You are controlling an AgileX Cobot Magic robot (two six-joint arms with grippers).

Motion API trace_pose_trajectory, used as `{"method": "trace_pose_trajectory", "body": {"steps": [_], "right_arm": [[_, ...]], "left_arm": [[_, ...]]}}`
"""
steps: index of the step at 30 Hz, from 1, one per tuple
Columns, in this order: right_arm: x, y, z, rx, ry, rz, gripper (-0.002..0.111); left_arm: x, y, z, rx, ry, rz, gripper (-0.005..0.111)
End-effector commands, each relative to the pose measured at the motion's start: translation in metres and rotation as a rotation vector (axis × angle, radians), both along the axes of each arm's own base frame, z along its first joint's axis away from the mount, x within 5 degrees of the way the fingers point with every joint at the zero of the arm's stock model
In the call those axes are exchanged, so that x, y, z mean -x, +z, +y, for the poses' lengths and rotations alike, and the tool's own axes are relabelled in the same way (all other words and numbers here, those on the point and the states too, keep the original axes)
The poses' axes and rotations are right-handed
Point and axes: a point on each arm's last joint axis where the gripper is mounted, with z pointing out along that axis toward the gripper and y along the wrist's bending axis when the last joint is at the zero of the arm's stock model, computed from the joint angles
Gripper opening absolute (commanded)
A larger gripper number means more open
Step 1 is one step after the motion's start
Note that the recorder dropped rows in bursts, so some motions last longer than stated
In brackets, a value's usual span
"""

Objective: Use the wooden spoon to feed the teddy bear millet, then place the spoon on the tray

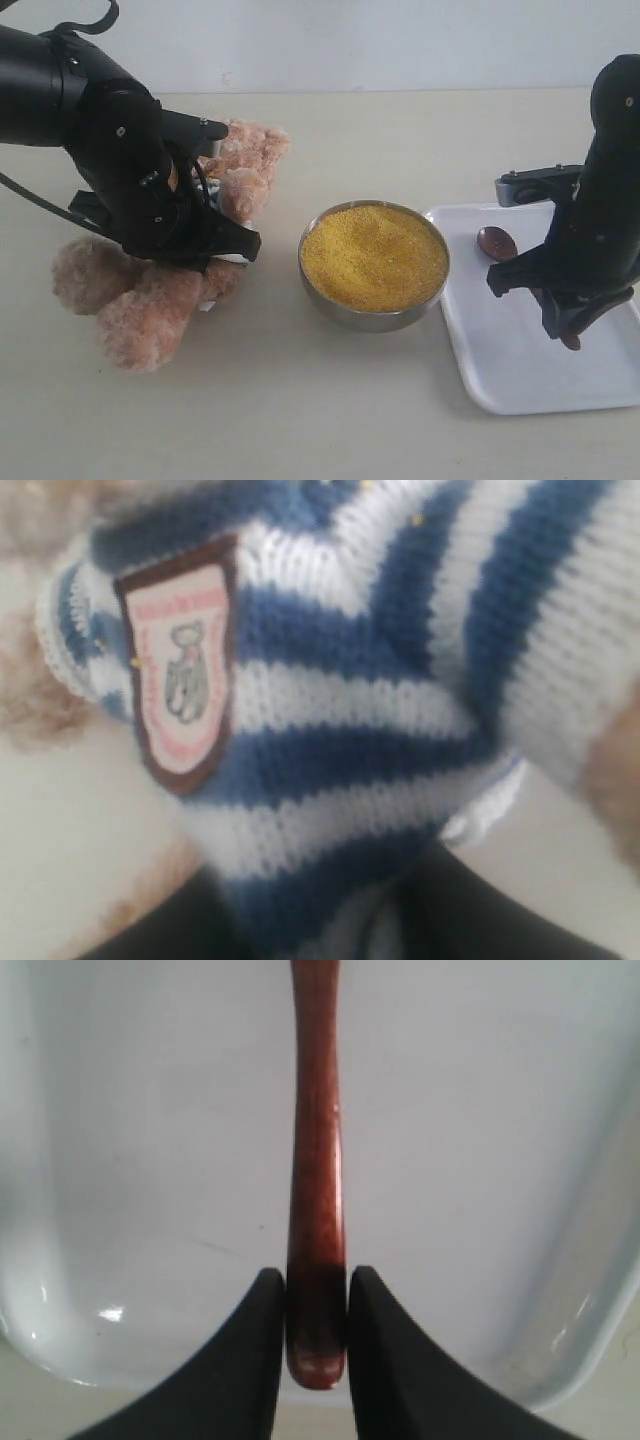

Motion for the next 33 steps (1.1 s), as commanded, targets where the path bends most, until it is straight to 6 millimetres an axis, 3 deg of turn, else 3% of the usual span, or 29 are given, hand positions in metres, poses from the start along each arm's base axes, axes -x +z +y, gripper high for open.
{"method": "trace_pose_trajectory", "body": {"steps": [1,9,13,16,20,30,33], "right_arm": [[0.0,-0.001,-0.003,0.016,-0.002,-0.006,0.02],[0.003,0.0,-0.004,0.02,-0.006,0.031,0.021],[0.005,0.0,-0.004,0.024,-0.006,0.05,0.047],[0.007,0.0,-0.005,0.03,0.0,0.076,0.06],[0.007,0.006,-0.005,0.022,0.0,0.056,0.061],[0.012,0.063,-0.005,-0.035,-0.005,-0.167,0.061],[0.014,0.07,-0.006,-0.041,-0.005,-0.193,0.061]], "left_arm": [[-0.001,0.0,-0.003,0.038,0.019,-0.002,0.004],[0.0,0.0,-0.003,0.037,0.02,0.0,0.004],[-0.001,0.0,-0.003,0.038,0.019,-0.002,0.004],[-0.001,0.0,-0.003,0.038,0.019,-0.002,0.004],[-0.001,0.0,-0.003,0.038,0.019,-0.002,0.004],[-0.001,0.0,-0.004,0.044,0.026,-0.001,0.004],[0.0,0.0,-0.004,0.055,0.036,0.006,0.011]]}}
